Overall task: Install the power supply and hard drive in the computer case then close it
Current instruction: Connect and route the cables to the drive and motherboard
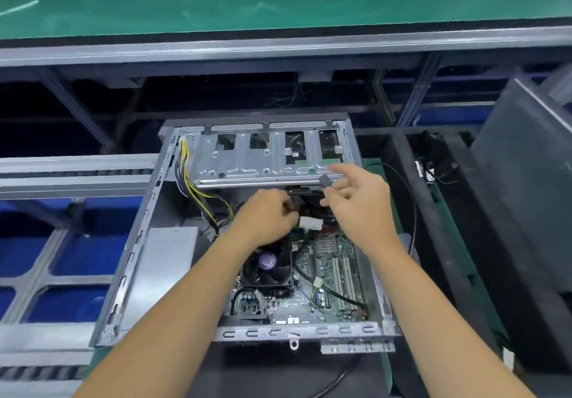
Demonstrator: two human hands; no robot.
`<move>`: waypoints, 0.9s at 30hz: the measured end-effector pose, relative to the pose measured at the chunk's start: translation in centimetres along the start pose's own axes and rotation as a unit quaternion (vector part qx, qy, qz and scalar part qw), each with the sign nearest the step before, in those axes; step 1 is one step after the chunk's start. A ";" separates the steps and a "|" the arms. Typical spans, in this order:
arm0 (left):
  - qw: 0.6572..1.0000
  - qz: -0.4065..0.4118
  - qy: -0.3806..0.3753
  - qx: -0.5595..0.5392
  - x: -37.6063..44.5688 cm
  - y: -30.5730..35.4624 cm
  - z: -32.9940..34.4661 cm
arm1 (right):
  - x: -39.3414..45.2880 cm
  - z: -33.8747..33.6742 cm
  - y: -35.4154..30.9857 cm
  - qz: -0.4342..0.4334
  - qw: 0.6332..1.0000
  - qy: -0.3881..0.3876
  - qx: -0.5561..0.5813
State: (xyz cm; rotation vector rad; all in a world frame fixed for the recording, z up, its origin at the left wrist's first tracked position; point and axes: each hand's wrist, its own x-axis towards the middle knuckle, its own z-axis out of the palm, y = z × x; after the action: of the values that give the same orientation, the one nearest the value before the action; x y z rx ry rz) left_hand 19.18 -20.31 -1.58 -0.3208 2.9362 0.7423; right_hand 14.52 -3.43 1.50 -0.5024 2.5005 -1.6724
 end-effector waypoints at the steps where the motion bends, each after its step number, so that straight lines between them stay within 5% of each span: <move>1: 1.000 0.016 0.016 0.016 -0.2 0.0 -0.1 | 0.0 0.1 -0.1 0.009 1.000 -0.005 0.006; 3: 0.997 0.060 0.035 -0.034 -0.9 0.8 -0.2 | -0.1 0.0 -0.3 0.019 0.999 -0.006 0.028; 5: 0.972 0.072 0.056 -0.218 -1.4 2.6 -0.3 | -0.1 -0.1 -0.6 0.014 0.999 -0.006 0.040; 8: 0.862 0.037 -0.049 -0.504 -1.4 4.5 -0.6 | -0.1 -0.2 -0.9 0.006 0.998 -0.013 0.054; 10: 0.790 0.014 -0.097 -0.605 -1.5 4.8 -0.5 | -0.1 -0.1 -1.1 0.002 0.998 -0.011 0.062; 12: 0.753 0.008 -0.124 -0.646 -1.9 4.9 -0.7 | 0.0 0.1 -1.1 -0.016 0.999 0.010 0.041; 14: 0.750 0.015 -0.130 -0.649 -2.2 4.9 -0.7 | 0.0 0.1 -1.0 -0.026 0.999 0.033 0.028; 20: 0.814 -0.061 -0.096 -0.570 -2.4 4.9 0.4 | 0.3 -0.1 -0.1 -0.022 0.994 0.086 0.061; 27: 0.797 -0.138 -0.095 -0.580 -2.0 5.6 1.8 | 0.4 -0.2 0.2 0.007 0.978 0.135 0.161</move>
State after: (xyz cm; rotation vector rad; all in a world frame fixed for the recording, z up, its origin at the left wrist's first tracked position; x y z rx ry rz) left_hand 19.97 -14.30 -0.29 -0.6538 1.7943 2.2321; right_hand 14.05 -3.32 1.43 -0.2365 2.3127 -2.2160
